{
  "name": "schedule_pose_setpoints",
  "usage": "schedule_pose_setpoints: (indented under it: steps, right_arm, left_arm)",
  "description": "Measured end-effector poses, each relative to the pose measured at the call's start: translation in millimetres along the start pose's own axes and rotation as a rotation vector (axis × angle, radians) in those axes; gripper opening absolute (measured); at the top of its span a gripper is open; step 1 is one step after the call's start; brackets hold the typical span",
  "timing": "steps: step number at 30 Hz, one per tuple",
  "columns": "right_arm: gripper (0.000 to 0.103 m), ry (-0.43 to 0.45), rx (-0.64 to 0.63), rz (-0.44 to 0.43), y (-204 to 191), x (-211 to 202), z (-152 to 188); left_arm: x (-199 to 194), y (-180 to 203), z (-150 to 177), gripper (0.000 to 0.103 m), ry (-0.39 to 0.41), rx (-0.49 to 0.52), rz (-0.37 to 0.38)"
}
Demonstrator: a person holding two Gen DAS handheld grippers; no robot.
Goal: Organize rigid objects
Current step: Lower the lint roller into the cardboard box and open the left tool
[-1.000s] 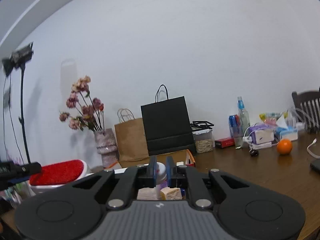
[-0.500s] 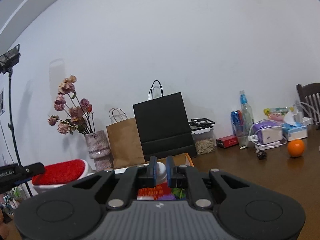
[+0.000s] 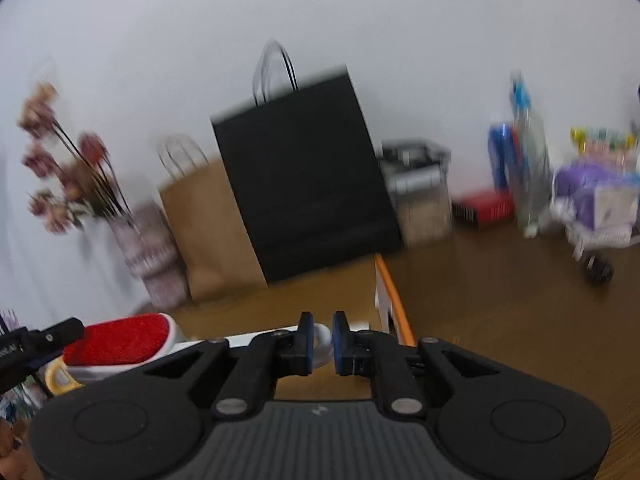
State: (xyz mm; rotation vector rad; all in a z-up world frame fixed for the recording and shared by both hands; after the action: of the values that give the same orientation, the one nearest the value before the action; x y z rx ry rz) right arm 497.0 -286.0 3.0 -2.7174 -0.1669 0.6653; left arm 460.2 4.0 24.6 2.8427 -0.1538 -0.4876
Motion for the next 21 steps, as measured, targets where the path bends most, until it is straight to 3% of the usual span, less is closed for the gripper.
schedule_pose_setpoints:
  steps: [5, 7, 11, 13, 15, 17, 19, 21]
  right_arm:
    - [0.011, -0.191, 0.021, -0.016, 9, 44, 9]
    - [0.013, -0.231, -0.032, -0.003, 6, 51, 8]
    - [0.015, -0.408, -0.129, -0.006, -3, 74, 4]
    - [0.015, -0.500, -0.217, 0.000, -10, 83, 5]
    - [0.014, -0.590, -0.227, 0.008, -14, 92, 2]
    - [0.014, -0.676, -0.236, -0.012, -19, 103, -4]
    - [0.015, -0.730, -0.258, -0.004, -22, 112, -7]
    - [0.018, -0.754, -0.273, 0.006, -25, 117, -9]
  left_arm:
    - [29, -13, 9, 0.038, -0.144, -0.001, -0.062]
    - [41, -19, 11, 0.038, -0.227, -0.007, -0.072]
    - [60, -23, 18, 0.038, -0.362, 0.052, -0.126]
    - [64, -19, 16, 0.038, -0.409, 0.103, -0.131]
    - [71, -14, 13, 0.040, -0.480, 0.163, -0.137]
    - [81, -8, 13, 0.041, -0.577, 0.233, -0.086]
    - [87, -3, 12, 0.043, -0.640, 0.283, -0.095]
    - [92, -5, 7, 0.046, -0.689, 0.266, -0.104]
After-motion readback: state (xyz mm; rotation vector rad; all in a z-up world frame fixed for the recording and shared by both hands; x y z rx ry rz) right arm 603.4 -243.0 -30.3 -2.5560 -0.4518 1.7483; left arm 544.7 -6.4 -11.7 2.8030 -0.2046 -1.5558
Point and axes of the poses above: each gripper's, at about its wrist camera, not at the fingertips, and x roughly the way its jaws point, y to its right, z to its underside, the point moved 1 cm from there along x, roughly the way its jaws point, and after that the axes turned 2 degrees about -y, right-handed, at the moved point
